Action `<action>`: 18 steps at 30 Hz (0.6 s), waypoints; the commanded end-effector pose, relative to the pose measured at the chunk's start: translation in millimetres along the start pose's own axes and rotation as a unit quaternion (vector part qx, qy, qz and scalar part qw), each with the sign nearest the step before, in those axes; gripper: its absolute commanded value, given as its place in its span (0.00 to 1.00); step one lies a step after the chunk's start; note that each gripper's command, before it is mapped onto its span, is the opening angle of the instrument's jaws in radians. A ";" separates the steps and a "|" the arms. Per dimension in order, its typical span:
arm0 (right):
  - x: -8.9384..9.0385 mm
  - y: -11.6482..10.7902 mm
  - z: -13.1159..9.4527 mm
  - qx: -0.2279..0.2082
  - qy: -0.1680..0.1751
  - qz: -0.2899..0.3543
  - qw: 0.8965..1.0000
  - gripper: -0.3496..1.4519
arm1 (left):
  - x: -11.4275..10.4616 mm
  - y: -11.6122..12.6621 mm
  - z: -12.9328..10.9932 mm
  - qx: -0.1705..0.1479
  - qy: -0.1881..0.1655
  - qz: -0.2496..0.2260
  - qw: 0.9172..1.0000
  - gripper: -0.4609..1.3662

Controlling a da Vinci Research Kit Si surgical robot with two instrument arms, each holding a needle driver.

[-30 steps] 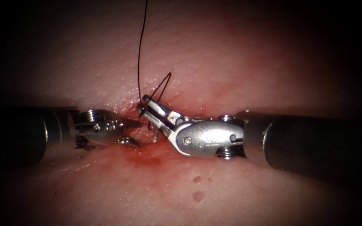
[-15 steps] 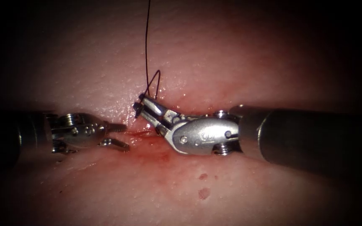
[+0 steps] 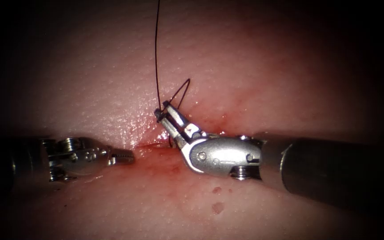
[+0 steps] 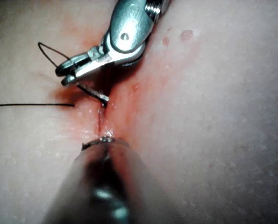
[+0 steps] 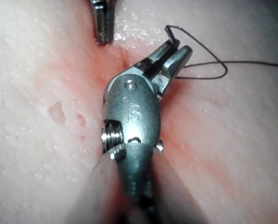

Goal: Wound Closure
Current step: Throw the needle through the skin below the wound with the right tool

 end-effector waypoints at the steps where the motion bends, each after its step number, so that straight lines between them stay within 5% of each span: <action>1: 0.0 -0.2 -0.1 0.001 -0.014 0.006 1.000 0.00 | 0.2 0.5 0.1 -0.003 0.005 0.004 1.000 0.06; 7: -0.6 -0.6 -0.5 0.000 -0.056 0.034 0.998 0.00 | 1.6 3.3 0.4 -0.017 0.028 0.014 0.999 0.06; 18: -1.0 -0.3 -0.5 -0.013 -0.100 0.075 0.992 0.00 | 1.1 4.2 0.2 -0.013 0.037 0.020 0.999 0.06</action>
